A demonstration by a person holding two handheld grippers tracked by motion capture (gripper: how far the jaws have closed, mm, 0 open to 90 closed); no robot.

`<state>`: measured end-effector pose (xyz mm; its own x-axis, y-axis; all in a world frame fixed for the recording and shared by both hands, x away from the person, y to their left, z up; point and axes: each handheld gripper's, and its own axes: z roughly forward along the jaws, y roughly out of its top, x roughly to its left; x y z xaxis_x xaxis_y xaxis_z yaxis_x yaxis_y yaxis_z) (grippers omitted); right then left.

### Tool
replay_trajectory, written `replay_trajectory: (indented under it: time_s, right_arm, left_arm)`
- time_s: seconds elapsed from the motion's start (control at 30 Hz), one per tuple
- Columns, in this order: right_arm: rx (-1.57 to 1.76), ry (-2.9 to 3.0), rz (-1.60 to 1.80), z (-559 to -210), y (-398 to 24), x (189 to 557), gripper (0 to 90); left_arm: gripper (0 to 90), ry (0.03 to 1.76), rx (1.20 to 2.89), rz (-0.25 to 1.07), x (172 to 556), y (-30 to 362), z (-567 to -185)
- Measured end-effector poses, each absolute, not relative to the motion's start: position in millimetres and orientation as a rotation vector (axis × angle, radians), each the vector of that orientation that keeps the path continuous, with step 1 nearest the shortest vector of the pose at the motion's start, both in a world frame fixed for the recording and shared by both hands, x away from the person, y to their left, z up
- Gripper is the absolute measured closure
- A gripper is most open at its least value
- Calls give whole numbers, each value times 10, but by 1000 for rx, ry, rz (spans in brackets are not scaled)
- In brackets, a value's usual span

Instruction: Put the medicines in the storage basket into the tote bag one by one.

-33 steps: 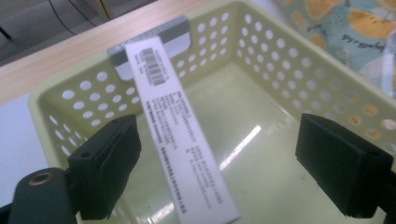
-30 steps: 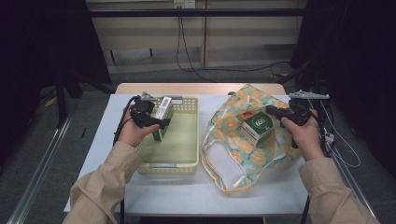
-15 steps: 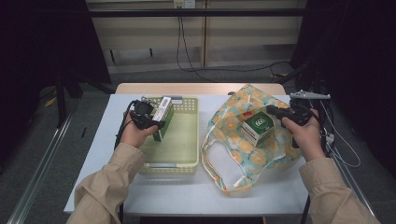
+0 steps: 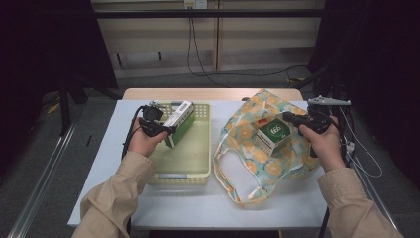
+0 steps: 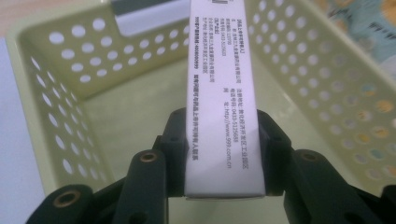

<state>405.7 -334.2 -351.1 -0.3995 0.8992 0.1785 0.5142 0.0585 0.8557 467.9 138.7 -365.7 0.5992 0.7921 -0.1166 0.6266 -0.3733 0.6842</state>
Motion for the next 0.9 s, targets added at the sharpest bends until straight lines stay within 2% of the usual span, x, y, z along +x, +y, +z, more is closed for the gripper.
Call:
replay_trajectory:
  time_s: [0.27,0.53,0.7,0.9]
  right_arm:
    - [1412,1936,1289,-3500,-3348,4050,900]
    - [1410,1933,1288,-3473,-3368,4045,900]
    - [1408,1931,1291,-3453,-3364,4043,900]
    - [1401,1930,1294,-3417,-3359,4038,900]
  left_arm:
    - [626,953,2099,251,4501,1195,-3229]
    - [626,731,2114,181,4208,744,-2925]
    - [626,599,2137,134,4023,393,-2865]
    - [625,495,2191,69,3894,6,-3020]
